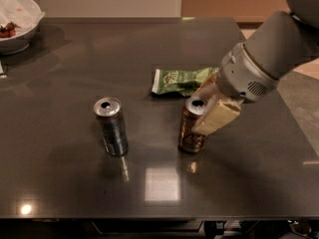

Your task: Move orange can near redbull can

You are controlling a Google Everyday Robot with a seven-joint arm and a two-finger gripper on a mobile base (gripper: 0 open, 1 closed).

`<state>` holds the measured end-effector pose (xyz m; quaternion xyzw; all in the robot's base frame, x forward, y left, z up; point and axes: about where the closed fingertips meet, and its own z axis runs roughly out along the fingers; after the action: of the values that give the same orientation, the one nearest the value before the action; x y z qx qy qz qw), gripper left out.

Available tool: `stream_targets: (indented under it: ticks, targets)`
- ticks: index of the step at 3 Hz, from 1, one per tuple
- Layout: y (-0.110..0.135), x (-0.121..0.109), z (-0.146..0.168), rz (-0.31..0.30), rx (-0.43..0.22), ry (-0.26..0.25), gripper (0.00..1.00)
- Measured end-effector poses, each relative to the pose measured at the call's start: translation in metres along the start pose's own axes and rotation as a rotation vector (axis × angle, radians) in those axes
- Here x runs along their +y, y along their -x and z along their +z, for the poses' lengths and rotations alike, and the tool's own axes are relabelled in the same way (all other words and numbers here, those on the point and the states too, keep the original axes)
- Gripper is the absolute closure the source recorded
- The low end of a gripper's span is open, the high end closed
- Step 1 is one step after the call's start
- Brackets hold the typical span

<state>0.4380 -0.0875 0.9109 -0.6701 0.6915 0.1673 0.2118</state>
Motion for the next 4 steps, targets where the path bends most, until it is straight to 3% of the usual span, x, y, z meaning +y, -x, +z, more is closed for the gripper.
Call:
stream_targets:
  ticks: [1,3,4]
  targets:
    - [0.029,-0.005,-0.001,-0.042,-0.044,0.004,1.00]
    - [0.076,-0.008,0.013,-0.118,-0.091,0.043,1.00]
    - [0.086,-0.002,0.027,-0.139,-0.085,0.074,1.00]
